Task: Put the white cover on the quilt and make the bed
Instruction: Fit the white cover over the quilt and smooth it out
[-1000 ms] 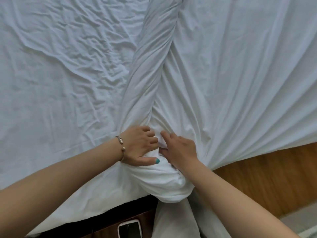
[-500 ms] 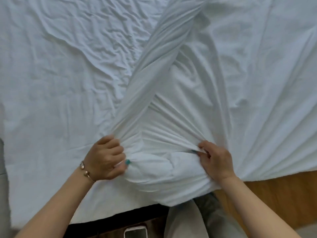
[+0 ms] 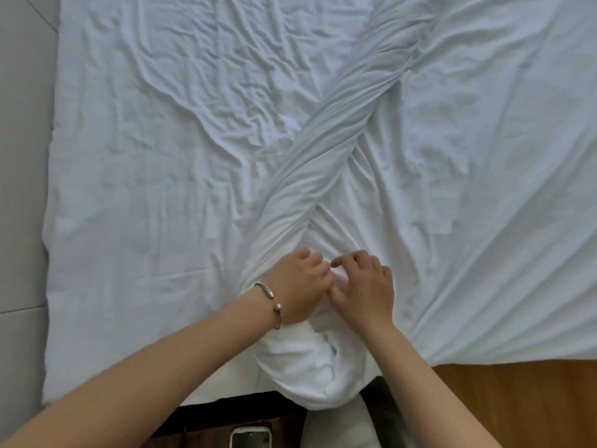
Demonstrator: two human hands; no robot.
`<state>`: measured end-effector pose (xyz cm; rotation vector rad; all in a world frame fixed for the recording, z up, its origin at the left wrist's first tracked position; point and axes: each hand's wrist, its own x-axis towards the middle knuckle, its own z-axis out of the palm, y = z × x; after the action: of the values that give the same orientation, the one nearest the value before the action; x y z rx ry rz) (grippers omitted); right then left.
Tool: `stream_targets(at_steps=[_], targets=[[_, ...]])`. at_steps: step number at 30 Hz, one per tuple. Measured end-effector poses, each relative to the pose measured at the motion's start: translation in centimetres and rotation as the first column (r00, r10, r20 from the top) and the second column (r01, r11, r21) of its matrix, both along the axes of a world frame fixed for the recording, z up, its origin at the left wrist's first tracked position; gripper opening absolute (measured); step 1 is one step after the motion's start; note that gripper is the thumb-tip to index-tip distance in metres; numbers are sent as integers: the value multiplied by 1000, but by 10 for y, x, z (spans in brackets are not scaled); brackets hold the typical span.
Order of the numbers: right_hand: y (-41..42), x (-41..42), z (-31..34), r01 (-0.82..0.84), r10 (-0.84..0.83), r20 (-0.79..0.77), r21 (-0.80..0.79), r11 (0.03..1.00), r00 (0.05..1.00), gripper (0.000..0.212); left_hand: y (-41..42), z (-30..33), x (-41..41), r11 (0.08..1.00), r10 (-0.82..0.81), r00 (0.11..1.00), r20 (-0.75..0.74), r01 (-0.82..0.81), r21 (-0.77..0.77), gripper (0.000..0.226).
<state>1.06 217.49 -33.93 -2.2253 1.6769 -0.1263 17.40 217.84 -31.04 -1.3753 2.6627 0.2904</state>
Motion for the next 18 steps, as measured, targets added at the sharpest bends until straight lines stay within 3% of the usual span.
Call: stream_targets(at_steps=[3, 7, 9, 13, 16, 18], targets=[[-8, 1, -15, -224, 220, 43, 185, 957, 974, 46, -7, -23, 28, 980, -183, 983, 28, 180, 85, 44], [-4, 10, -25, -390, 392, -87, 44, 920, 916, 62, -11, -32, 65, 963, -270, 960, -69, 271, -4, 47], [-1, 16, -29, -412, 411, -34, -13, 911, 911, 57, -11, -38, 64, 951, -306, 949, -79, 309, 26, 48], [2, 24, -41, -342, 339, 204, -26, 940, 918, 18, -9, -31, 59, 969, -239, 968, -70, 242, 39, 48], [4, 15, -45, -206, 203, 252, -15, 978, 946, 24, -9, 11, 52, 989, -137, 934, -330, 107, -106, 41], [4, -5, -41, -109, 122, 307, -60, 992, 944, 12, 1, 55, 57, 985, -55, 810, -584, -53, -166, 39]])
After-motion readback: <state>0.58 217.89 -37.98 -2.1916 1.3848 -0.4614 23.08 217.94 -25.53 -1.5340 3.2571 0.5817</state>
